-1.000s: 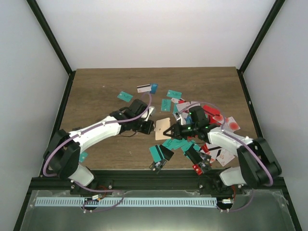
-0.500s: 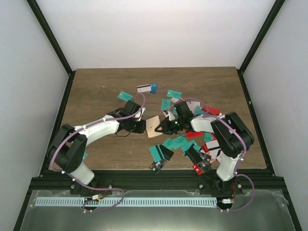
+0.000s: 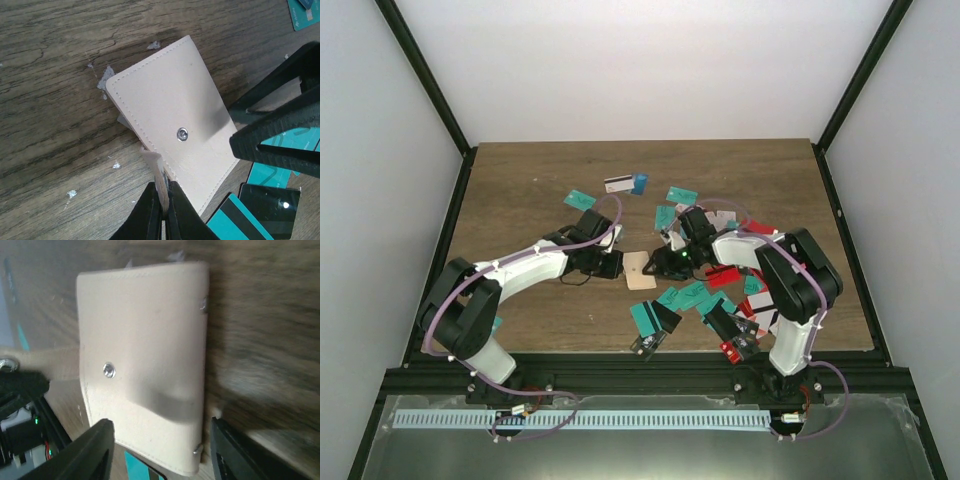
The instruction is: Put the credit cards into the card holder
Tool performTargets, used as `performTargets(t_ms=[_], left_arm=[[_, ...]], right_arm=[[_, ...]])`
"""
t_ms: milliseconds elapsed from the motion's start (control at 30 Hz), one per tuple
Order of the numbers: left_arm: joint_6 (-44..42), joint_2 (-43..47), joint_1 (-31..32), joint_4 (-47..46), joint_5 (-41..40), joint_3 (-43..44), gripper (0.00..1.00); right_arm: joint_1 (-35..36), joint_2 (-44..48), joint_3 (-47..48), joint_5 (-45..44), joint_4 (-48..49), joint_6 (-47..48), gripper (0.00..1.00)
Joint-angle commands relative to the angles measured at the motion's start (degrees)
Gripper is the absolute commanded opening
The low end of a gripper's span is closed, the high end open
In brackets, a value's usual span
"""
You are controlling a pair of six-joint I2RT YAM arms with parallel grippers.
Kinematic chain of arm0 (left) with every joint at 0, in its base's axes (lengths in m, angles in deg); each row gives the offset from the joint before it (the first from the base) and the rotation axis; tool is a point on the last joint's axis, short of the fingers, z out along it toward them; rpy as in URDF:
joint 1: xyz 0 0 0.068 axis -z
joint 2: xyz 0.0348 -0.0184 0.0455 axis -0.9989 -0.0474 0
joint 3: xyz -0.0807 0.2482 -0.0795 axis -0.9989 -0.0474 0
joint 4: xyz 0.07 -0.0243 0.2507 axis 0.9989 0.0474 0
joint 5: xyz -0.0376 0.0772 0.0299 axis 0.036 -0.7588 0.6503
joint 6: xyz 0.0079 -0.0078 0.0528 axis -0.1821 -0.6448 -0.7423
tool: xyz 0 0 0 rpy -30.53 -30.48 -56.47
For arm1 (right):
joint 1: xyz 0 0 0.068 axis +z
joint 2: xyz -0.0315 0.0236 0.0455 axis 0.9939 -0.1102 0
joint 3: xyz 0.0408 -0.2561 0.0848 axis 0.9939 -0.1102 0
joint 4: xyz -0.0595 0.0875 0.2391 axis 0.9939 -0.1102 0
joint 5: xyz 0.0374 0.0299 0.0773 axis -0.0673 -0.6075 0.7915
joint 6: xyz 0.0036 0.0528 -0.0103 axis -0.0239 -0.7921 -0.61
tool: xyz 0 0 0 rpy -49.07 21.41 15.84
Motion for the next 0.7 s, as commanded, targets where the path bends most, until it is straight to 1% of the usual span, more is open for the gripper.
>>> performTargets(t_ms=[0, 67, 133, 300, 467, 567, 667], left_arm=[[-1.2, 0.4, -0.2, -0.1, 0.9, 1.2, 0.04], [-1.7, 0.3, -0.2, 0.2, 1.5, 1.7, 0.04], [-2.1, 0.2, -0.2, 0.3, 1.8, 1.7, 0.04], [-3.5, -0.3, -0.2, 2.4, 2.3, 3.5, 0.04], [-3.0, 0.5, -0.1, 2.4, 4.3, 4.1, 0.04], [-2.6, 1.5, -0.2, 2.3, 5.3, 4.7, 0.04], [-2.9, 1.5, -0.2, 3.0, 5.5, 5.9, 0.04]], right_arm=[[-1.0, 1.8, 2.4, -5.7, -7.8, 3.8, 0.6], [-1.8, 3.1, 2.8, -7.0, -9.1, 4.4, 0.66], [-2.2, 4.5, 3.3, -8.3, -10.5, 5.3, 0.7], [-1.6, 7.7, 5.5, -8.6, -14.3, 6.5, 0.78], [2.2, 8.4, 7.7, -9.3, -15.2, 5.5, 0.81], [4.7, 7.7, 8.8, -8.7, -14.2, 3.8, 0.82], [5.7, 6.9, 9.6, -8.2, -13.0, 2.6, 0.82]])
